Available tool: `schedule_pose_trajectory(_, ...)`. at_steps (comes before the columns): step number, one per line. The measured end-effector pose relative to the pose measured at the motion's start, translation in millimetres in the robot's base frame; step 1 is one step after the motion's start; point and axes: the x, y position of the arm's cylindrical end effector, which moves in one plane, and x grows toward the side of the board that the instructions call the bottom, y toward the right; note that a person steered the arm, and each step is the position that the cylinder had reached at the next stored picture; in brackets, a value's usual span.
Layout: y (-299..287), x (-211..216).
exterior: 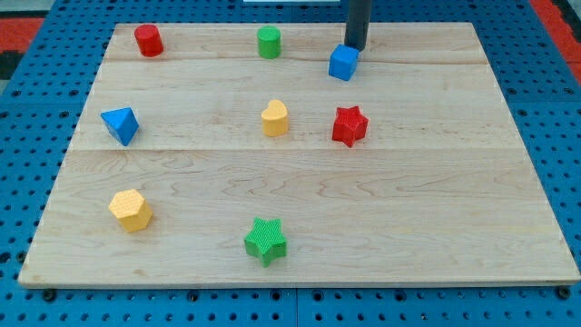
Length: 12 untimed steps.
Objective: Place the green circle to the top left of the yellow heart
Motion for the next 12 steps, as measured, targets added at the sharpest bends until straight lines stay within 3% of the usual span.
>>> schedule_pose_trajectory(2, -68.4, 72.4)
schedule_pose_trajectory(4, -23.1, 58.8)
schedule_pose_trajectory(6, -40.7, 90.4)
schedule_pose_trajectory(7, -24.9, 27.4)
schedule_pose_trajectory(8, -47.7, -30.2)
schedule_pose_trajectory(9, -109.1, -40.6)
schedule_pose_trajectory(10, -152.8, -16.3)
schedule_pose_trajectory(12, -143.0, 52.5)
